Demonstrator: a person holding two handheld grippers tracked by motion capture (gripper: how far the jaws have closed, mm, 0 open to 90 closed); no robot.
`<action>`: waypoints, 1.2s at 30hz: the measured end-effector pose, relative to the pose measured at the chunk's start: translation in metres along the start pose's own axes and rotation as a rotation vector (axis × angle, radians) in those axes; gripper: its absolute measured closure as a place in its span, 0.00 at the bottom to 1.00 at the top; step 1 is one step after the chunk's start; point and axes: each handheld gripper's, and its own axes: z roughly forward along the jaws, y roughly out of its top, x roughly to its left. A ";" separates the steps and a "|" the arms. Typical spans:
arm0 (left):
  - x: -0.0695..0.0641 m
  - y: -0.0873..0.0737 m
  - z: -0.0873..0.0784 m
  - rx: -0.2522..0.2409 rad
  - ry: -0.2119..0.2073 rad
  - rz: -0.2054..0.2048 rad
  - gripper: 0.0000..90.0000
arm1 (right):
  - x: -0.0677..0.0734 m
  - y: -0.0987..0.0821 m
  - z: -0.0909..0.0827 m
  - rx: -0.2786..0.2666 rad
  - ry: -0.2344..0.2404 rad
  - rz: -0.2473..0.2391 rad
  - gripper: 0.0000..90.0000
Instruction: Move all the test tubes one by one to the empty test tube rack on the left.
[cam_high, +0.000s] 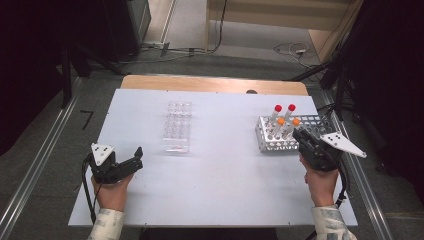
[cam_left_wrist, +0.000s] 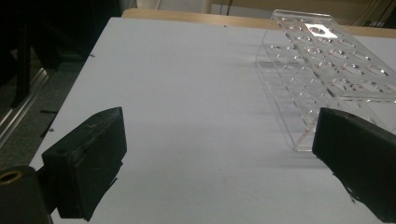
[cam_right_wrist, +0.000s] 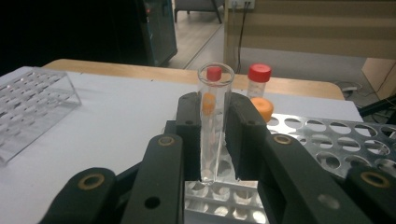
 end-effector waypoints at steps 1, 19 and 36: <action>-0.001 0.000 -0.001 -0.001 -0.004 0.004 0.04 | 0.002 -0.001 -0.001 0.005 0.003 -0.007 0.82; -0.025 0.005 -0.005 0.013 -0.097 0.011 0.05 | 0.034 -0.008 -0.010 0.043 0.078 -0.055 0.82; -0.069 0.007 -0.001 0.036 -0.238 0.035 0.07 | 0.097 -0.024 0.019 0.098 0.216 -0.148 0.82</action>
